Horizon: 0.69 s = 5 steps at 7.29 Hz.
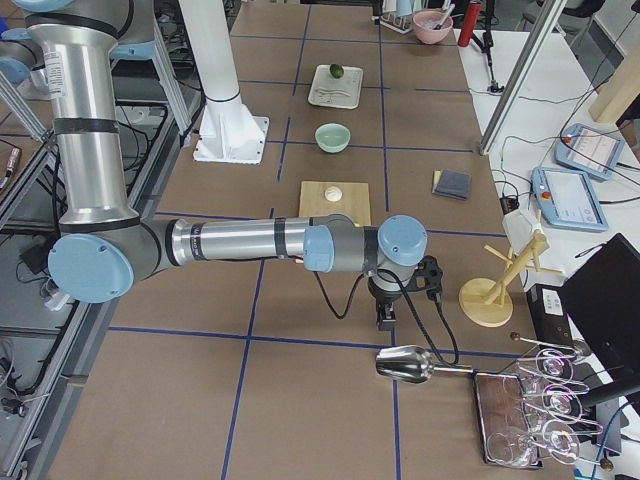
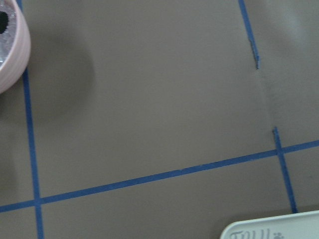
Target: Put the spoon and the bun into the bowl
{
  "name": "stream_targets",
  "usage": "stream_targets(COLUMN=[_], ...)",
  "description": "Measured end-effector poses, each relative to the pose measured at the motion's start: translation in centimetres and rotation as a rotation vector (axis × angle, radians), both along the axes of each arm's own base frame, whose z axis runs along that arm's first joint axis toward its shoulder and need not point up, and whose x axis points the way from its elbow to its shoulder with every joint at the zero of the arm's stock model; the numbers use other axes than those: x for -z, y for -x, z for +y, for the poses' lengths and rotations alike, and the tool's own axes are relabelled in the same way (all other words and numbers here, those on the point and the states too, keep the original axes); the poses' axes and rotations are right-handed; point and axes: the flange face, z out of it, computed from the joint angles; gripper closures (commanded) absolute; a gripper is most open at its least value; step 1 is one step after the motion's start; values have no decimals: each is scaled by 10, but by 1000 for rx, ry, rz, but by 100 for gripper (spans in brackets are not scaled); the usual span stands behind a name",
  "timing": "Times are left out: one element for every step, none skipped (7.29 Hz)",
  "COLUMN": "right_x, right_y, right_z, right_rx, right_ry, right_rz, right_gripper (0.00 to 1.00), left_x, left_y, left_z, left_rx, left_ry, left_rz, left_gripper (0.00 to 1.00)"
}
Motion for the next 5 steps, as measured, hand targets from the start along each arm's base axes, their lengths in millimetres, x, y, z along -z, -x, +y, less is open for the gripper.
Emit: stream_targets(right_x=[5,10,14,19,25], right_y=[2,5,11,20,31], right_z=[-3,-6,-8,-11,-13], right_rx=[3,0,-19,-53,-95], right_ry=[-12,-28,-28,-15,-5], right_rz=[-4,-7,-11,-19,-35], right_gripper=[0,0,0,0,0], left_x=[9,16,20,21,20], left_y=[-37,-79,-122,-159,-192], left_z=[13,28,47,65,83], left_rx=[21,49,89,126,156], left_ry=[31,67,102,129,143], left_rz=[37,59,71,68,54], left_gripper=[1,2,3,6,8])
